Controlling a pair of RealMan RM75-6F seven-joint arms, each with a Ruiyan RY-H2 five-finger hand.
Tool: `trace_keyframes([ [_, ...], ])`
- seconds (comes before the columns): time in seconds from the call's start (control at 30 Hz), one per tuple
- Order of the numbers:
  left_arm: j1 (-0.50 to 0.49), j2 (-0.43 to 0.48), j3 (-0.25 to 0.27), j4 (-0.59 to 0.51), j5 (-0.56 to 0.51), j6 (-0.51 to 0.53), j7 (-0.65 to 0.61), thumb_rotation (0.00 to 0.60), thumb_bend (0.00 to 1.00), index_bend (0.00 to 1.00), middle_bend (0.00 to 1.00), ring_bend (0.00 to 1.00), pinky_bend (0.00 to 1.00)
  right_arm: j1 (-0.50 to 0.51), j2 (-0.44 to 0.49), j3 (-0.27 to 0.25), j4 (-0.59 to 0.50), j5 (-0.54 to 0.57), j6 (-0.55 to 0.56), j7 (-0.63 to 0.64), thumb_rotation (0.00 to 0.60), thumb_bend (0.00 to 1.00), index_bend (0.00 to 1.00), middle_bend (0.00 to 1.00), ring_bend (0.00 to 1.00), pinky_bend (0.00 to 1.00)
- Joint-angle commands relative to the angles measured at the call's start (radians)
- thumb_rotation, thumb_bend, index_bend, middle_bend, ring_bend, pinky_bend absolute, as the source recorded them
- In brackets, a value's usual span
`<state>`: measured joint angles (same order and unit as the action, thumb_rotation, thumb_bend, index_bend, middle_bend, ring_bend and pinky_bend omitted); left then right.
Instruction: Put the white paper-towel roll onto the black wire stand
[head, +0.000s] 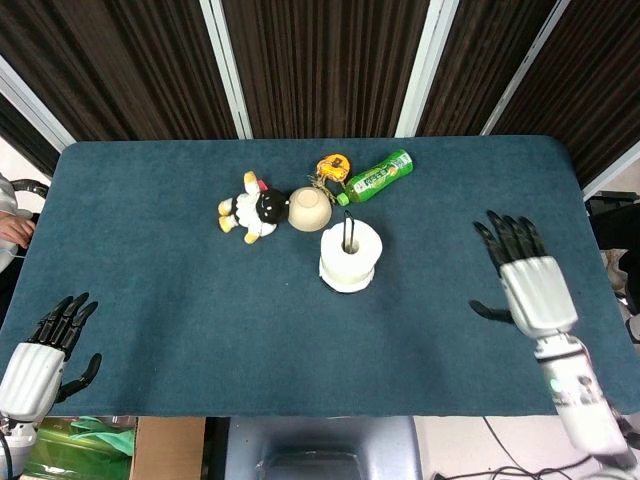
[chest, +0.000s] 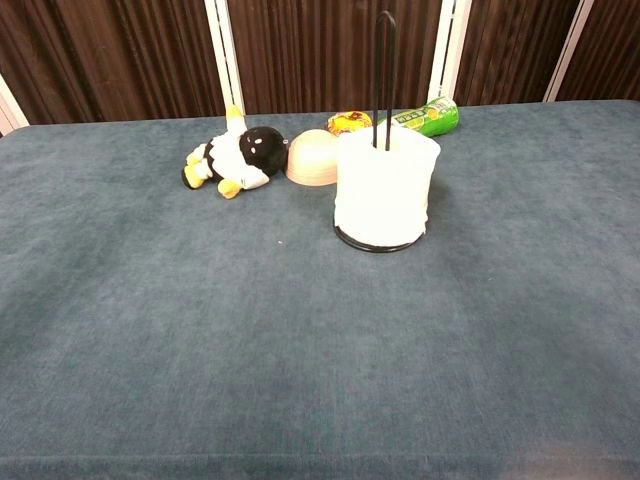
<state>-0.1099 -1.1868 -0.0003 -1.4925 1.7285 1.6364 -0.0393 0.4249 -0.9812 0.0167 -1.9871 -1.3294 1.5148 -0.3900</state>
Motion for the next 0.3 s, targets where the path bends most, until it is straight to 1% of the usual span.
trace_keyframes([
  [0.03,-0.005,-0.007,0.002,0.004,0.002,-0.01,0.012,0.6,0.44,0.0,0.01,0.02,0.13,-0.298,-0.268,-0.157,0.413,-0.138,0.216,0.22,0.6,0.16,0.0,0.0,0.0,0.0],
  [0.1,-0.007,-0.009,0.005,-0.001,0.006,-0.016,0.022,0.6,0.44,0.0,0.01,0.02,0.12,-0.296,-0.281,-0.144,0.448,-0.087,0.146,0.27,0.6,0.16,0.0,0.0,0.0,0.0],
  [0.13,-0.01,-0.009,0.006,-0.004,0.005,-0.023,0.025,0.6,0.44,0.0,0.01,0.02,0.12,-0.286,-0.274,-0.145,0.449,-0.085,0.103,0.285,0.6,0.16,0.0,0.0,0.0,0.0],
  [0.2,-0.013,-0.01,0.004,-0.007,-0.001,-0.03,0.028,0.6,0.44,0.0,0.01,0.02,0.12,-0.275,-0.265,-0.137,0.447,-0.116,0.094,0.291,0.6,0.16,0.0,0.0,0.0,0.0],
  [0.3,-0.017,-0.008,0.004,-0.013,-0.004,-0.037,0.027,0.6,0.44,0.0,0.01,0.02,0.12,-0.276,-0.256,-0.125,0.437,-0.168,0.118,0.247,0.6,0.16,0.0,0.0,0.0,0.0],
])
